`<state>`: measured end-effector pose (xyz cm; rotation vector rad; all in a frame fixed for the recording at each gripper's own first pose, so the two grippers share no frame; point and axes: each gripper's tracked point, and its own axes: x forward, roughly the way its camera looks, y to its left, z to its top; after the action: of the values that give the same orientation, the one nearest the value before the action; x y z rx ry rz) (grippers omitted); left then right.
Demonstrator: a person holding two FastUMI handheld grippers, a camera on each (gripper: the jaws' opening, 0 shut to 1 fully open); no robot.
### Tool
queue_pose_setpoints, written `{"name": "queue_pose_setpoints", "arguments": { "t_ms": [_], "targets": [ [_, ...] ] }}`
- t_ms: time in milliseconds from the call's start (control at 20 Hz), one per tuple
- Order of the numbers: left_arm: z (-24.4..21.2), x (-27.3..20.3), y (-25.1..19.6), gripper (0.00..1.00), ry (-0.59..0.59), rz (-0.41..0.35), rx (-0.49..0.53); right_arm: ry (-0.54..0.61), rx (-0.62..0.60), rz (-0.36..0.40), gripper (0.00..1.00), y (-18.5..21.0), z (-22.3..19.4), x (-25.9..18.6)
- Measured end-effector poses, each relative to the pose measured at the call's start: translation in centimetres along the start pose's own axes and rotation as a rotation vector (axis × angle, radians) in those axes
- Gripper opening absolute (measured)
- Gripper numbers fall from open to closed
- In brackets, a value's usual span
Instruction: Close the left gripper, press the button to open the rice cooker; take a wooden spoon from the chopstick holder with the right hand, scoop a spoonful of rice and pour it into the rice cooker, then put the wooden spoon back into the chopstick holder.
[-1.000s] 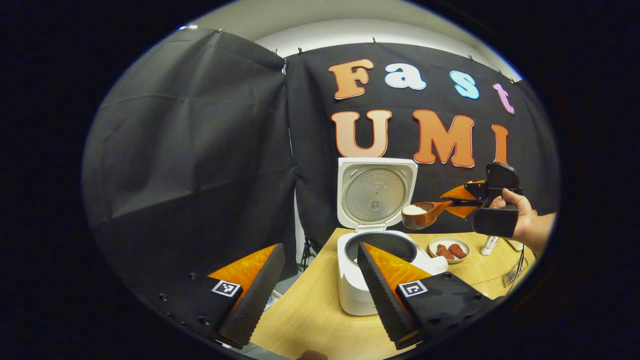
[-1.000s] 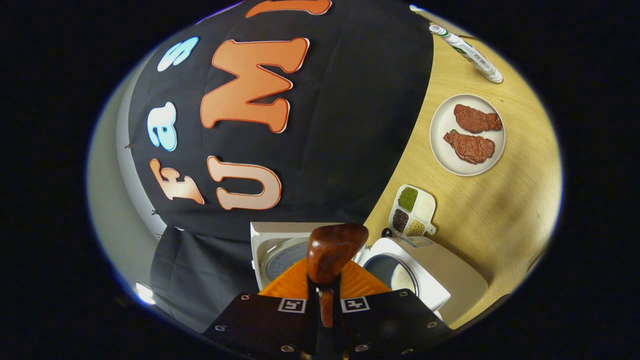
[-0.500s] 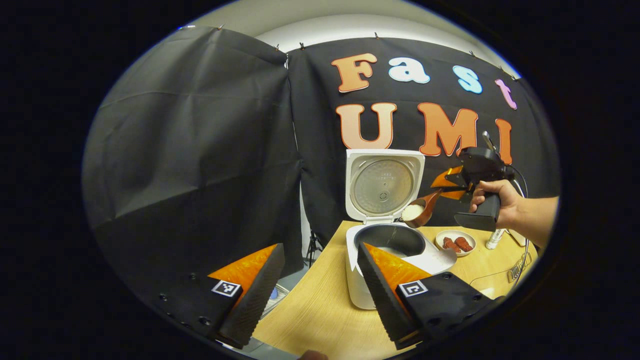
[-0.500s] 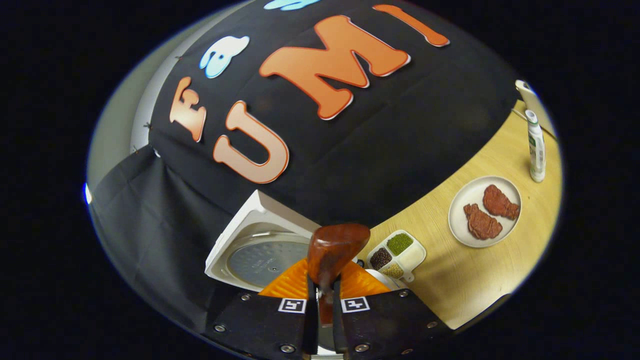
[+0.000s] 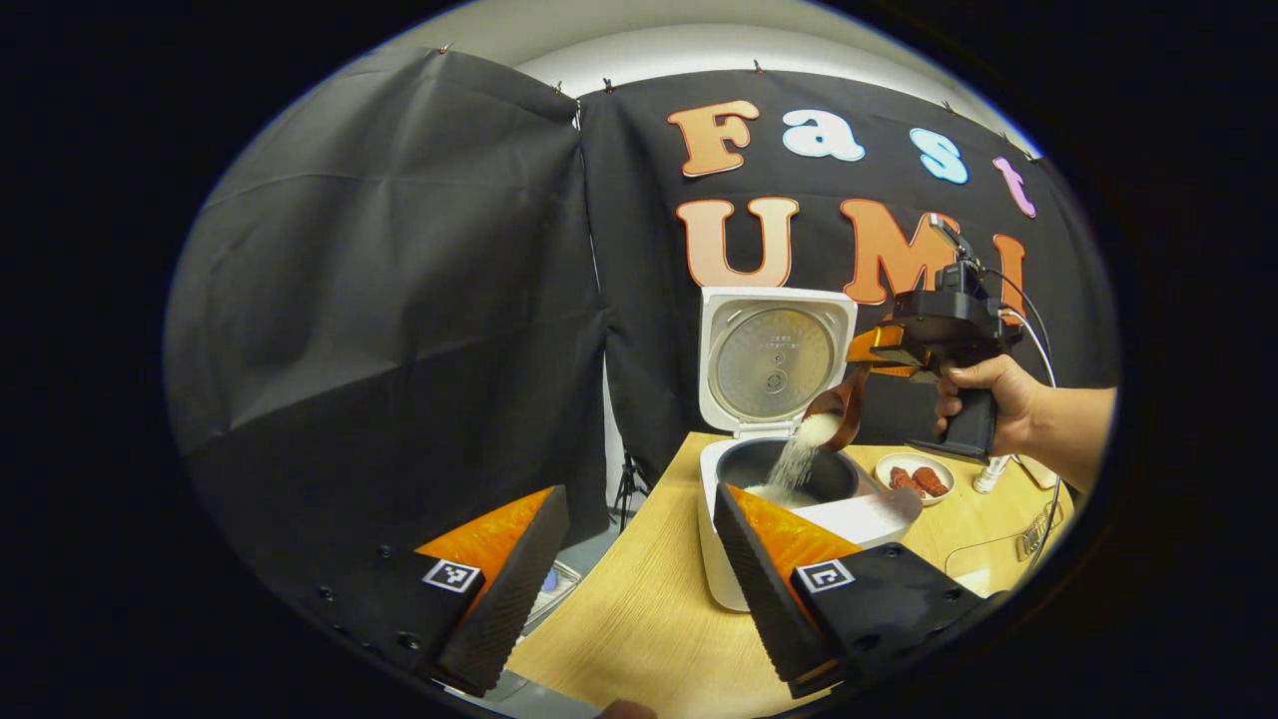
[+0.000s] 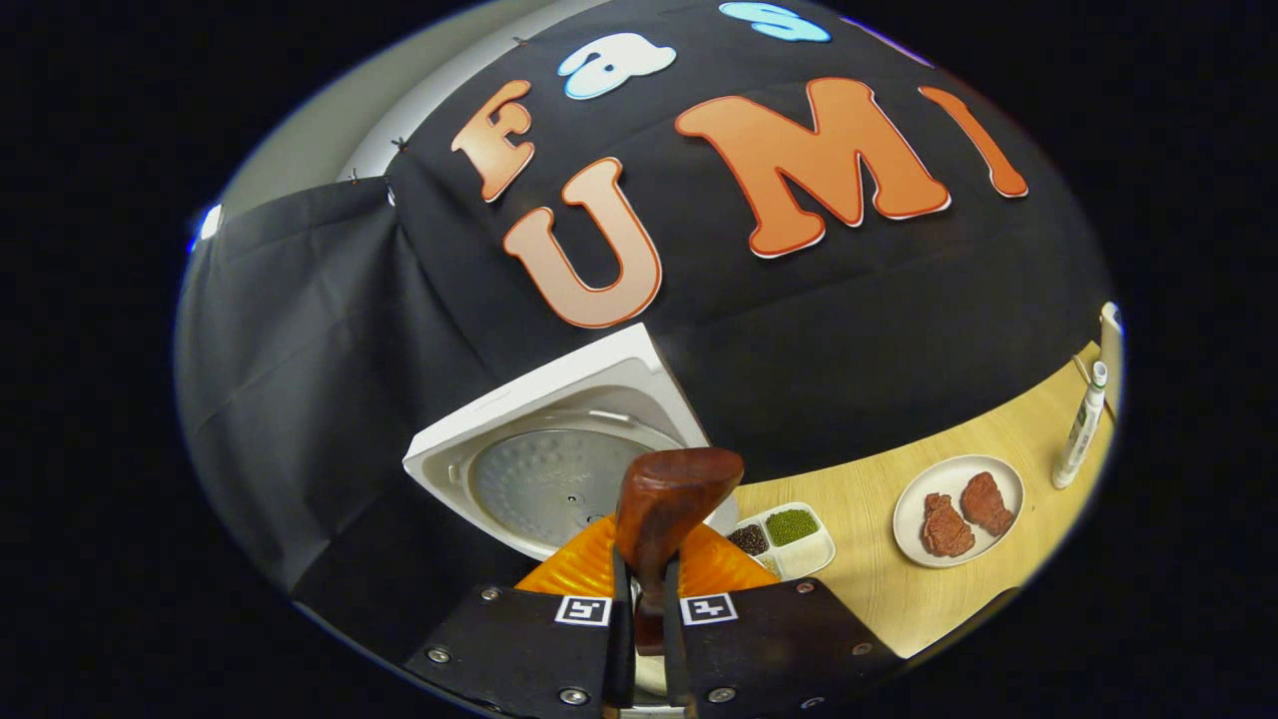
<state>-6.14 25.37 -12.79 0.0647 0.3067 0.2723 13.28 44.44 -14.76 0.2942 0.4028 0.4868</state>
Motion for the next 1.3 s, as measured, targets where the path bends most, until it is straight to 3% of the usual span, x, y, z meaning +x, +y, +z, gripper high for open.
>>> {"name": "queue_pose_setpoints", "arguments": {
  "t_ms": [350,1100,1300],
  "targets": [
    [-0.1,-0.2,0.0,1.00,0.001,-0.010,0.001,-0.044,-0.203,0.013,0.11,1.3,0.3,-0.4],
    [-0.2,-0.5,-0.4,0.99,-0.001,-0.014,0.031,-0.115,-0.834,0.154,0.11,6.8,-3.1,-1.7],
    [0.2,-1.6,-1.2,0.99,-0.015,-0.004,0.044,-0.151,-0.818,0.171,0.11,7.3,-1.9,-3.4]
  ]
}}
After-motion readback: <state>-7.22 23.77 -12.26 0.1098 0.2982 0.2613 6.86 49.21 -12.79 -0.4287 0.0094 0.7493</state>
